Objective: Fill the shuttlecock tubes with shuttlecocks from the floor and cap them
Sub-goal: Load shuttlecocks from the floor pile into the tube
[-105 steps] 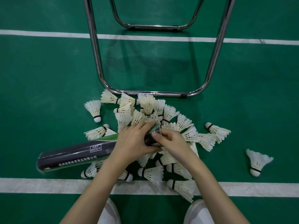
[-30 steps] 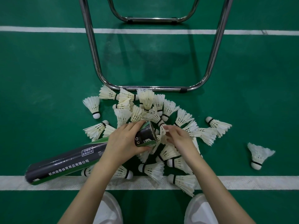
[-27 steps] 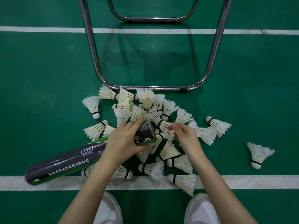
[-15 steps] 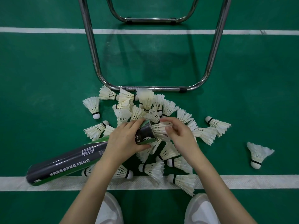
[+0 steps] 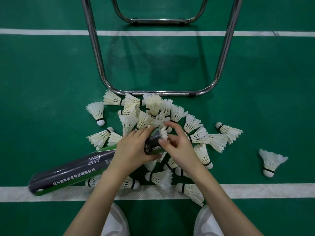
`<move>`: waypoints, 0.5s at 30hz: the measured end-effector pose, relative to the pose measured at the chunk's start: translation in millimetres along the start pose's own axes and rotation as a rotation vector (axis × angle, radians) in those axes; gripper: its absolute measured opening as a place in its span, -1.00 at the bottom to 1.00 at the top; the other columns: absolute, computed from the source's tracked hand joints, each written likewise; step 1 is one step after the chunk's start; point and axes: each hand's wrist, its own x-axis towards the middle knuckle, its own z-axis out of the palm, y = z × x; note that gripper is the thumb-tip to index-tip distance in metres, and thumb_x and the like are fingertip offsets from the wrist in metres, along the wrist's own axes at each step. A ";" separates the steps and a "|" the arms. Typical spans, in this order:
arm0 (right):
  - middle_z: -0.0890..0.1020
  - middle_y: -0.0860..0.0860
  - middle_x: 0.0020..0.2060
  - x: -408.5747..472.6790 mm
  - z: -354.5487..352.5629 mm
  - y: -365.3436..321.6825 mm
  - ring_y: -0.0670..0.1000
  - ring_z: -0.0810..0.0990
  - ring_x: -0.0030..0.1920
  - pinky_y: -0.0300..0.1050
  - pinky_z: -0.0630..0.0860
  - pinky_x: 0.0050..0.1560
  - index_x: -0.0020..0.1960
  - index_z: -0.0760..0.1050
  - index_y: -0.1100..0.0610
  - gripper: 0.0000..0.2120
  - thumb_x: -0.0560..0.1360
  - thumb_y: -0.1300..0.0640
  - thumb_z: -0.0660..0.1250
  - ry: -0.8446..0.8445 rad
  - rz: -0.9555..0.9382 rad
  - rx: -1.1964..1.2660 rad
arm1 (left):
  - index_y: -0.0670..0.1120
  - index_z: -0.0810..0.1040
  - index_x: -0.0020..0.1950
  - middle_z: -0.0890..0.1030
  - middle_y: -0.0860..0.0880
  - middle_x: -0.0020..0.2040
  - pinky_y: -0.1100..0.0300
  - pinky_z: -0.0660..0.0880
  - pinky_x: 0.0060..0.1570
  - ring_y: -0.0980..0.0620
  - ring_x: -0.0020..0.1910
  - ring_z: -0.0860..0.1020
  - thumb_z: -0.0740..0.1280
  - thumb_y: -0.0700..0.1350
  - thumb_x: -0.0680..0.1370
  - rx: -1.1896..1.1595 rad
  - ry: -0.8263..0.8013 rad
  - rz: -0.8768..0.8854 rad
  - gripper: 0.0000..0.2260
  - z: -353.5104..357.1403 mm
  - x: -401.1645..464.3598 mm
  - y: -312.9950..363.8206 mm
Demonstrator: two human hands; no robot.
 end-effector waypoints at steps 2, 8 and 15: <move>0.67 -0.06 -0.18 -0.3 3.6 -0.2 -0.10 0.65 -0.14 -0.36 0.48 -0.16 0.21 0.31 -0.15 -0.58 0.50 0.26 0.30 -0.025 0.011 -0.018 | -0.09 0.40 0.34 0.57 -0.01 0.16 0.04 0.46 -0.10 -0.08 0.03 0.54 0.45 0.25 0.23 0.008 -0.010 0.005 -0.22 0.5 0.0 1.0; 0.66 -0.01 -0.11 4.6 6.5 2.9 -0.03 0.64 -0.04 -0.26 0.54 -0.05 0.22 0.31 -0.12 -0.61 0.52 0.27 0.26 -0.076 0.047 0.020 | -0.02 0.31 0.41 0.51 0.06 0.25 0.11 0.40 -0.02 -0.01 0.14 0.48 0.42 0.27 0.29 -0.020 -0.056 -0.006 -0.23 -3.2 3.1 2.5; 0.57 -0.12 0.02 10.0 -1.1 3.4 -0.15 0.59 0.01 -0.33 0.52 0.04 0.37 0.29 -0.05 -0.58 0.55 0.20 0.23 -0.189 0.110 0.015 | 0.04 0.26 0.44 0.48 0.10 0.27 0.20 0.35 -0.10 0.04 0.16 0.45 0.40 0.30 0.30 -0.026 -0.104 -0.008 -0.21 -4.8 2.7 3.1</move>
